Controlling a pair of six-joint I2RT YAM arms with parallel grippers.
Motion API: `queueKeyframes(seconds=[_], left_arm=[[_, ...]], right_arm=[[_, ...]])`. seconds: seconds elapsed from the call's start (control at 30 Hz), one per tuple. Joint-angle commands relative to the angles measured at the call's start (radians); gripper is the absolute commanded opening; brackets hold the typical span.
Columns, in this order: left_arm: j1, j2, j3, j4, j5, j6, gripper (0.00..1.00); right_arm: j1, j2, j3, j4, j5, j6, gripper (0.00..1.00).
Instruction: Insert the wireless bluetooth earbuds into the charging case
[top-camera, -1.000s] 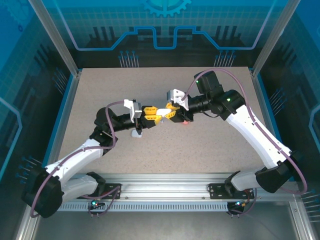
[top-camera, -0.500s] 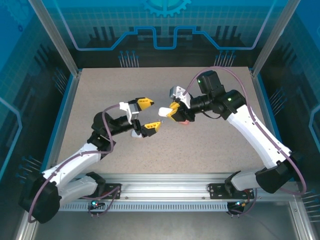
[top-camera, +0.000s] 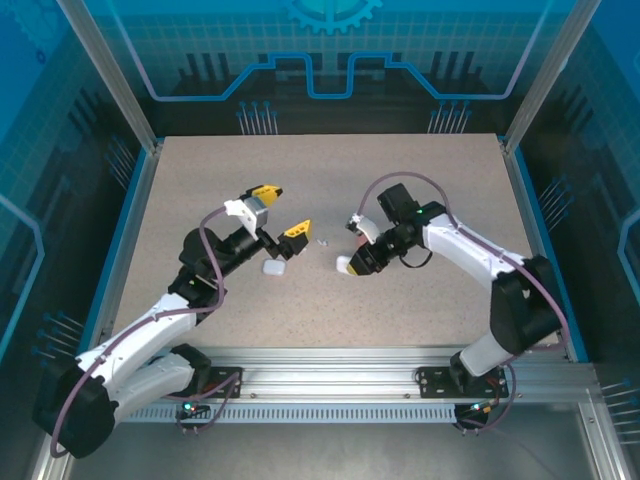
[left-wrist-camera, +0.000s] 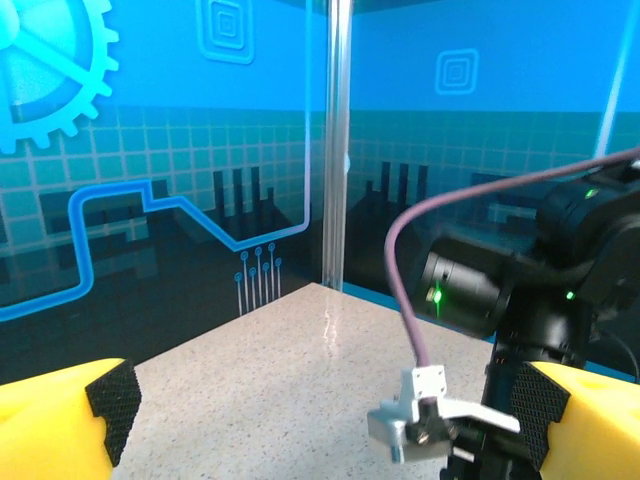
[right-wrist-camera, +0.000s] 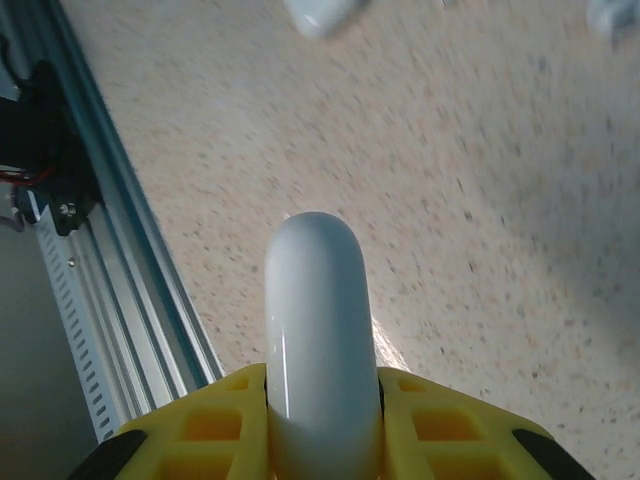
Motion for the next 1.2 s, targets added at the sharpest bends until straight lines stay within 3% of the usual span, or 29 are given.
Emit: queueKeyframes(seconds=[0.0,0.63,0.97,1.17], left_arm=[[0.004,-0.014,-0.008,-0.010,-0.046,0.020,0.99],[0.004,-0.005,-0.006,-0.010,-0.039,0.036,0.99],[0.004,0.006,-0.003,-0.010,-0.056,0.051,0.99],[0.005,0.037,0.028,-0.038,-0.066,0.022,0.99]], right_arm=[[-0.043,0.066,-0.021,0.025,-0.063,0.030,0.24],[-0.094,0.342,0.063,-0.083,-0.059,0.018,0.25],[-0.098,0.383,0.113,-0.114,0.027,0.041,0.48],[-0.109,0.322,0.121,-0.108,0.120,0.064,0.64]])
